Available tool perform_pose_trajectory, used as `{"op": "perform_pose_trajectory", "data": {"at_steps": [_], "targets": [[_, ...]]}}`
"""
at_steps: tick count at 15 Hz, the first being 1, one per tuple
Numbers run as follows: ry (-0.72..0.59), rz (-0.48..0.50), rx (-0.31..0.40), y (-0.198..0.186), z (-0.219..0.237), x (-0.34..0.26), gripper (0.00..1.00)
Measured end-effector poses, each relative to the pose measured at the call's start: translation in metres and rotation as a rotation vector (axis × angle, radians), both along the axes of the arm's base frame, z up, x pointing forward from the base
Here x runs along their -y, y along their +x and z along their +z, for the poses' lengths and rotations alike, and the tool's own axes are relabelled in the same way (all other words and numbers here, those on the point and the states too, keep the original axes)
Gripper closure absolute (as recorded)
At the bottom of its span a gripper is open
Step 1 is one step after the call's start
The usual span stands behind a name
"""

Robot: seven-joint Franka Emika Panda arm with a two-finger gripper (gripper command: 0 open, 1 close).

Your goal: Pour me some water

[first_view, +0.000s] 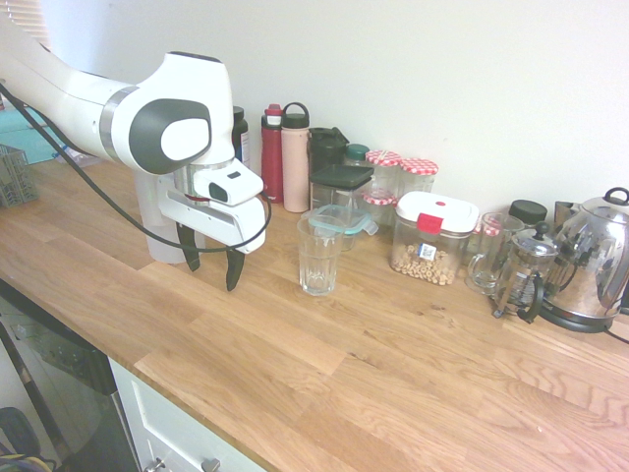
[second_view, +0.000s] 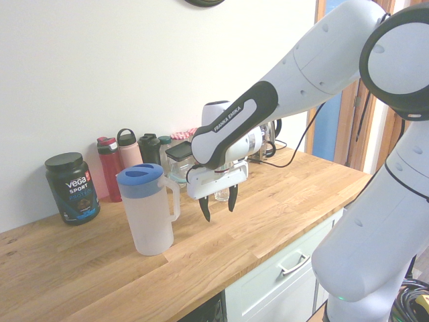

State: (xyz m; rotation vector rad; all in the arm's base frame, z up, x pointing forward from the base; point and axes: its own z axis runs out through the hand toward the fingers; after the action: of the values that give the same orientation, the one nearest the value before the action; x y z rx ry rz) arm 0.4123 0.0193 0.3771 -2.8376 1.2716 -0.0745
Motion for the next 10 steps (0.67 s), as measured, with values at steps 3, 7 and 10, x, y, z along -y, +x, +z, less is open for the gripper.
{"op": "perform_pose_trajectory", "data": {"at_steps": [3, 7, 10], "targets": [[-0.004, 0.030, -0.006, 0.000, 0.001, -0.002, 0.00], [-0.022, 0.222, 0.006, -0.022, 0.044, -0.019, 0.00], [-0.044, 0.404, 0.035, -0.052, 0.086, -0.039, 0.00]]}}
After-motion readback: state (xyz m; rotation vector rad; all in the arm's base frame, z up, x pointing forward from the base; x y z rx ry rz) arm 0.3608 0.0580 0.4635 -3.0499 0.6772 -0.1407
